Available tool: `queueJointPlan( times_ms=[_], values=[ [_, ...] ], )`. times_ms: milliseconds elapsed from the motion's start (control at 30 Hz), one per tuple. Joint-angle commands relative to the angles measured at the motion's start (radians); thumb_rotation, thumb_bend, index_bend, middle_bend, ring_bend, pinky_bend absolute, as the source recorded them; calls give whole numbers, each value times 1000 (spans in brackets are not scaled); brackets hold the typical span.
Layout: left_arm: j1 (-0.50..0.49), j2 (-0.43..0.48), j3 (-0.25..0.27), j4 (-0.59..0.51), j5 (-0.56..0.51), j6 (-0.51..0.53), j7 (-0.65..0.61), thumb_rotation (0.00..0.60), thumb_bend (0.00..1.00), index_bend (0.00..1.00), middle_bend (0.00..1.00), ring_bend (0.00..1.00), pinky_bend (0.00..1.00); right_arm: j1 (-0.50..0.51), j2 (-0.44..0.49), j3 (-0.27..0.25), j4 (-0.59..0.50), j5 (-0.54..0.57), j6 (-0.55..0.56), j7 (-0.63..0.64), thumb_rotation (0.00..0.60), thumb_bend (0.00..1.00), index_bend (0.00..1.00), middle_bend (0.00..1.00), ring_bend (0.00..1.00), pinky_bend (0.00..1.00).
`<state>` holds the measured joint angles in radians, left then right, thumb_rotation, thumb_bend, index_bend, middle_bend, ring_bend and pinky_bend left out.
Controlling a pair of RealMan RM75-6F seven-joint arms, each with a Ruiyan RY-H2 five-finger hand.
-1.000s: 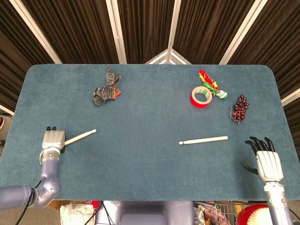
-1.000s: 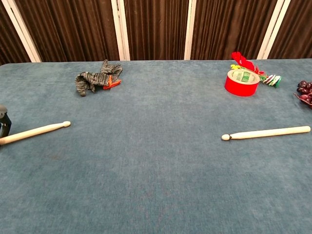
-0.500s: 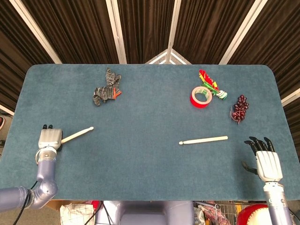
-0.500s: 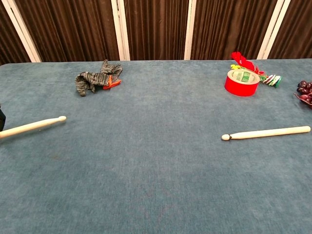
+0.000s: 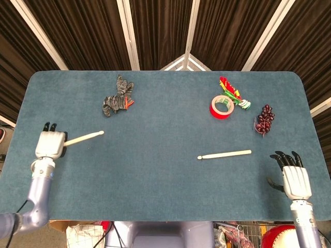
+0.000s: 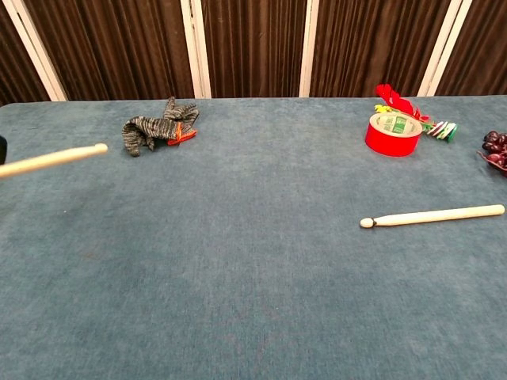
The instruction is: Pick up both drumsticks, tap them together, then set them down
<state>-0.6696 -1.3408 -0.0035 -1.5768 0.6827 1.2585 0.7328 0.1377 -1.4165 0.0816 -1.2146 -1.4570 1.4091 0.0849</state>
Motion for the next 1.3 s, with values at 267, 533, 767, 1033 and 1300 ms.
queueJointPlan(
  times_ms=[267,533,767,1033,1300],
  values=[
    [99,104,54,55,396,52,-343,600,556,564,552,121,77,1,-6,-1,1,0,-3,-1,600,236,293,227,241,95],
    [125,88,56,186,574,67,-542,600,556,566,552,118,71,7,-12,-3,1,0,-17,22,600,235,309,228,244,95],
    [101,116,44,180,601,-12,-550,600,556,565,551,117,62,56,8,16,-69,-24,-56,79,600,236,336,246,257,95],
    [96,127,2,120,564,-56,-527,600,544,555,547,113,62,191,87,62,-215,12,-259,63,600,235,344,249,257,95],
    [92,118,-40,119,539,-82,-528,600,544,556,547,112,62,328,83,113,-235,129,-475,-52,600,236,368,299,273,95]
  ],
)
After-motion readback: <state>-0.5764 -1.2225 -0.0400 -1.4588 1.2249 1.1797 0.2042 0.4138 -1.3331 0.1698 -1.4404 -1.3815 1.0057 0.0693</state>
